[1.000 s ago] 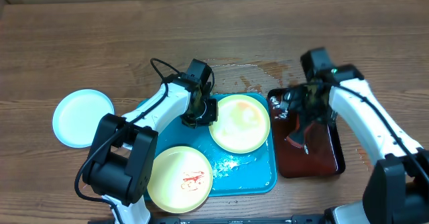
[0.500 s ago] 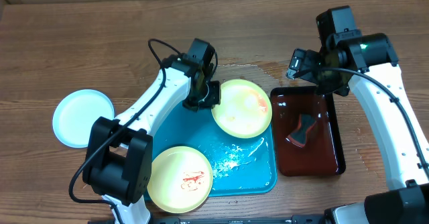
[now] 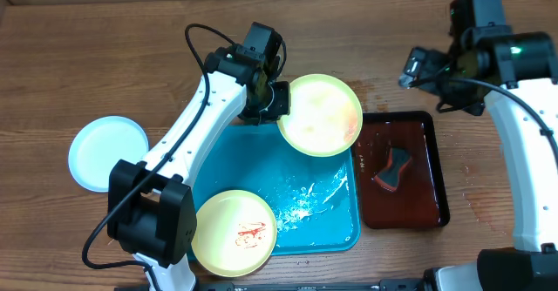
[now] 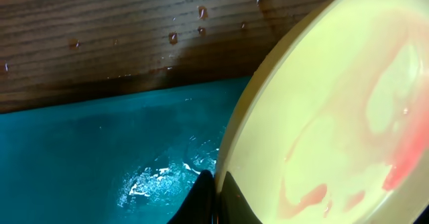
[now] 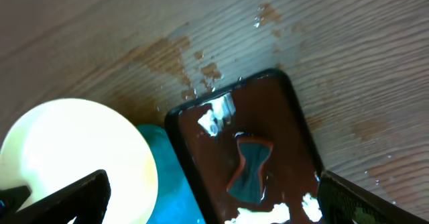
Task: Clean dirty plates on tray and stack at the side
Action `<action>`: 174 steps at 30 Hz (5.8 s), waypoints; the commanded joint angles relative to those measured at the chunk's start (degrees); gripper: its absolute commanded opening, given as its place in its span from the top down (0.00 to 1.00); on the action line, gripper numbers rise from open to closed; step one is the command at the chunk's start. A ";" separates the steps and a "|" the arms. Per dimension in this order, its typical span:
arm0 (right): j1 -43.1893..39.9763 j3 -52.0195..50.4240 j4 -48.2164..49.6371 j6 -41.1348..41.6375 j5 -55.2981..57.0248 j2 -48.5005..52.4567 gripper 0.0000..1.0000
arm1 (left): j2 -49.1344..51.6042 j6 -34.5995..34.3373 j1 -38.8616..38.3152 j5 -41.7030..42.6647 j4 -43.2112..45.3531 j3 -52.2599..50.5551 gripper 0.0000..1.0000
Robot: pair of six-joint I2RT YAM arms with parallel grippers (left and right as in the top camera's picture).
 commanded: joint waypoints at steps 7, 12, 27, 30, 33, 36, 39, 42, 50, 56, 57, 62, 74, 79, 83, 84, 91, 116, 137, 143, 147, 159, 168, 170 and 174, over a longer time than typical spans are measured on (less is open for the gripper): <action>-6.82 14.51 -5.42 -5.73 -4.61 -1.11 0.00 | -0.17 1.79 -8.28 -6.38 -0.20 5.68 0.96; -7.39 20.92 -9.40 -5.90 -4.72 -1.11 0.00 | -0.17 2.45 -14.34 -12.39 -0.15 8.79 0.96; -7.39 27.87 -13.46 -9.79 -14.23 -1.16 0.00 | -0.17 7.98 -23.87 -23.54 5.27 11.21 0.96; -7.39 30.08 -13.44 -9.77 -14.25 -1.16 0.00 | -0.17 8.00 -24.41 -25.81 5.62 11.21 0.96; -7.41 33.31 -13.29 -9.51 -14.19 -1.16 0.00 | -0.15 8.31 -24.74 -26.99 5.62 11.21 0.96; -7.41 37.31 -13.03 -6.60 -12.22 -1.16 0.00 | -0.15 9.11 -24.81 -27.30 5.64 11.21 0.96; -7.41 40.35 -13.25 -6.05 -9.86 -1.16 0.00 | -0.04 9.38 -24.81 -27.30 5.64 11.21 0.96; -7.39 42.05 -13.73 -8.20 -9.99 -1.16 0.00 | 0.66 10.47 -24.85 -27.30 5.88 11.21 0.96; -7.39 43.15 -11.85 -19.65 -18.18 -1.55 0.00 | 4.37 14.08 -26.49 -27.80 7.32 11.21 0.96; -7.39 43.15 -9.42 -24.74 -23.02 -2.43 0.00 | 5.62 17.73 -29.97 -34.10 8.66 11.21 0.96; -7.39 43.15 -9.16 -24.79 -23.02 -2.62 0.00 | 5.77 17.88 -30.53 -35.76 8.70 11.21 0.96; -7.39 43.15 -8.37 -28.89 -26.67 -3.87 0.00 | 5.95 19.15 -32.59 -39.65 9.09 11.21 0.96; -7.39 43.15 -5.90 -31.85 -29.03 -7.50 0.00 | 5.95 23.71 -37.27 -50.66 11.74 11.21 0.96; -7.39 43.15 -5.99 -32.48 -29.22 -8.76 0.00 | 5.97 26.67 -38.77 -53.68 13.14 11.21 0.96; -7.39 43.15 -5.99 -32.50 -29.22 -9.53 0.00 | 5.97 27.65 -39.54 -54.82 13.86 11.21 0.96; -7.39 43.15 -6.01 -32.50 -29.22 -9.62 0.00 | 5.97 27.76 -39.63 -55.91 14.19 11.21 0.96; -7.39 43.12 -6.62 -32.50 -29.22 -10.01 0.00 | 6.56 31.36 -39.69 -62.75 16.52 11.19 0.96; -7.41 42.97 -7.98 -11.41 3.63 -8.41 0.00 | 12.09 45.51 -42.16 -75.28 29.18 11.19 0.96; -32.22 42.97 -14.23 7.67 13.60 -3.65 0.00 | 12.09 45.48 -42.16 -75.08 29.11 11.19 0.96; -38.86 42.97 -14.49 7.02 6.40 -2.62 0.00 | 12.09 45.44 -42.16 -75.08 29.18 11.19 0.96; -38.93 42.97 -14.47 7.02 5.90 -2.60 0.00 | 12.09 45.44 -42.16 -75.10 29.20 11.19 0.96; -38.91 42.97 -14.25 6.99 4.37 -2.58 0.00 | 12.07 40.83 -42.14 -68.06 27.32 11.21 0.96; -38.91 42.97 -13.77 5.44 0.92 -2.58 0.00 | 11.69 37.92 -42.18 -69.02 25.94 11.45 0.96; -38.91 42.97 -13.79 5.27 0.42 -2.58 0.00 | 11.67 37.68 -41.99 -70.55 26.73 11.54 0.96; -38.91 42.97 -13.77 5.29 0.04 -2.58 0.00 | 11.34 36.50 -40.54 -73.59 26.73 12.66 0.96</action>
